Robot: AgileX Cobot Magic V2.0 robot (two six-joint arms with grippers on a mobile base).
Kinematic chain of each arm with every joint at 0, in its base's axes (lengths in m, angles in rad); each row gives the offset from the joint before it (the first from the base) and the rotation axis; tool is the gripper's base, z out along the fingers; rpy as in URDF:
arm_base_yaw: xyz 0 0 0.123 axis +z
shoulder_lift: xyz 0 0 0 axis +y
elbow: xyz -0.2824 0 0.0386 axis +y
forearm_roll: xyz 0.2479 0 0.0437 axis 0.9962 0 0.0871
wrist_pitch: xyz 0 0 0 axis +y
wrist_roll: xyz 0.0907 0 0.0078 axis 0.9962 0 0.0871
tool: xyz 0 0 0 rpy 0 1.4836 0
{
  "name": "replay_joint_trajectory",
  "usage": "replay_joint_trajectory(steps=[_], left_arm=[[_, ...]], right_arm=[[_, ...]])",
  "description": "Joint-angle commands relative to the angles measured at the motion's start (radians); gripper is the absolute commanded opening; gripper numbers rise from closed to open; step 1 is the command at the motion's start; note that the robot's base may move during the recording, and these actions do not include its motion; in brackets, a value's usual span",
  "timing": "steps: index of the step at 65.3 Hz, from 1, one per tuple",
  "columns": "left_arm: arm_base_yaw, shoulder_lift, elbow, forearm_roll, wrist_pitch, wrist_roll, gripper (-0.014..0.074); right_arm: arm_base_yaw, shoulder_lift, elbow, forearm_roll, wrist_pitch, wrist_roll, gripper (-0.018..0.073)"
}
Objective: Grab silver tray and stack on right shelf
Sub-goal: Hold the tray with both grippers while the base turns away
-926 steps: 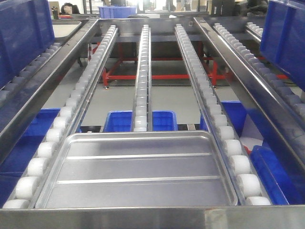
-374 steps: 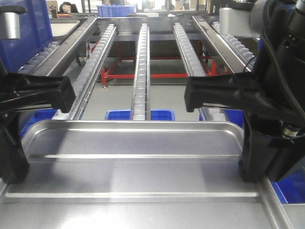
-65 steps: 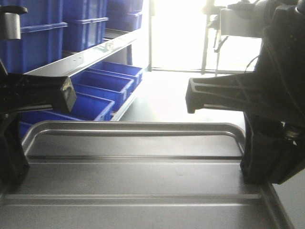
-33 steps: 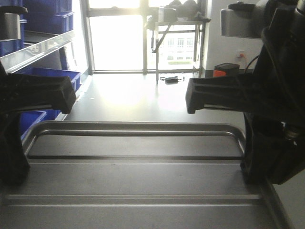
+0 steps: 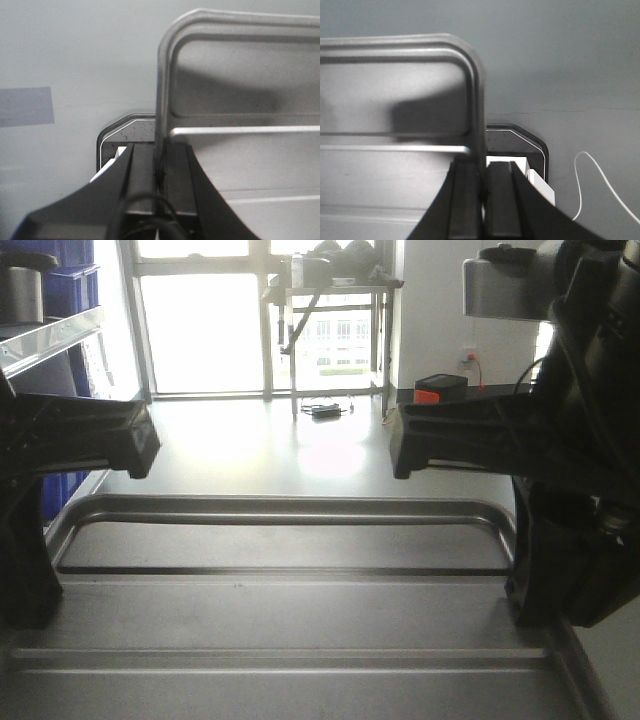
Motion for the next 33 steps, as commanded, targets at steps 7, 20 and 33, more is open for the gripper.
replay_joint_trajectory(steps=[7,20,33], left_arm=[[-0.01,-0.025,-0.021,0.011,0.004,0.0,-0.01],[-0.01,-0.025,-0.021,0.011,0.004,0.0,-0.01],[-0.01,-0.025,-0.021,0.011,0.004,0.0,-0.01]], right_arm=[[0.001,-0.032,-0.024,-0.025,-0.017,-0.006,0.0057],[0.001,-0.032,-0.024,-0.025,-0.017,-0.006,0.0057],[0.001,-0.032,-0.024,-0.025,-0.017,-0.006,0.0057]])
